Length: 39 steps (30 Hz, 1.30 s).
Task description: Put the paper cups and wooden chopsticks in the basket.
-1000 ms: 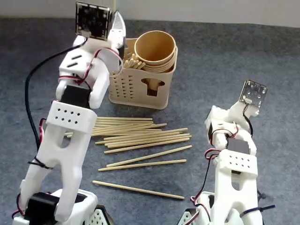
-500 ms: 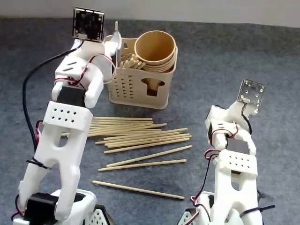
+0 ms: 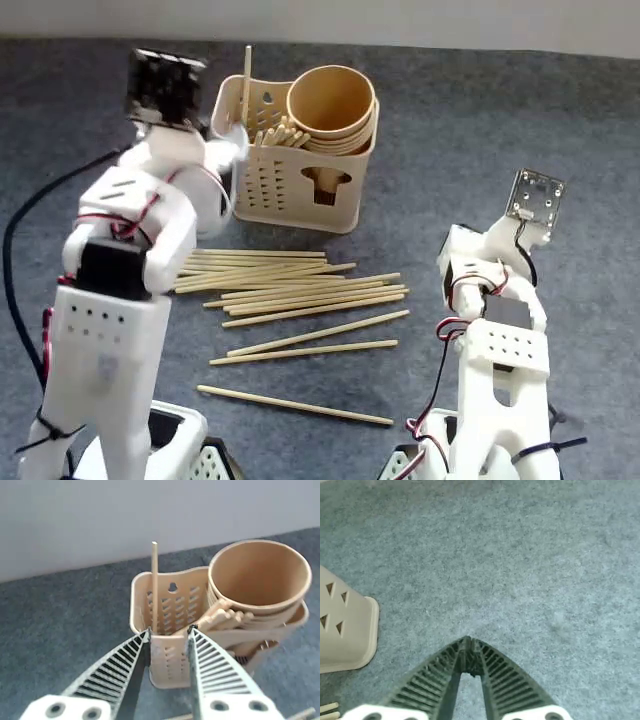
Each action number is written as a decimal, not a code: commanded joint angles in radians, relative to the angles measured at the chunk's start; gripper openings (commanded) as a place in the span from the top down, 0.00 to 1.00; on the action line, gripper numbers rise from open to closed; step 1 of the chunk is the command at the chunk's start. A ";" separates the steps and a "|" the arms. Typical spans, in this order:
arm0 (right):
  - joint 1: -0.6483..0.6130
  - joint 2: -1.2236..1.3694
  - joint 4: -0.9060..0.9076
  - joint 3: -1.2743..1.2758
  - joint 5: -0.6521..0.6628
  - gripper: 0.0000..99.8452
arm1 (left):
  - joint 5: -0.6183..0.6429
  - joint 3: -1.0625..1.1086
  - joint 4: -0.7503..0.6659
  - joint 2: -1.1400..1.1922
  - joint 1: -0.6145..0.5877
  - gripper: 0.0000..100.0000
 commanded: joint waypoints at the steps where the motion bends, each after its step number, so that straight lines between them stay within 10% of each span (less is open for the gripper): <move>1: 0.008 -0.013 -0.025 -0.008 0.014 0.99 | 0.003 -0.054 0.152 -0.079 0.116 0.87; 14: 0.008 -0.022 -0.028 0.027 0.014 0.99 | -0.167 0.186 0.293 -0.357 0.504 0.87; 39: 0.008 -0.022 -0.028 0.027 0.014 0.99 | -0.282 0.662 0.321 -0.395 0.868 0.79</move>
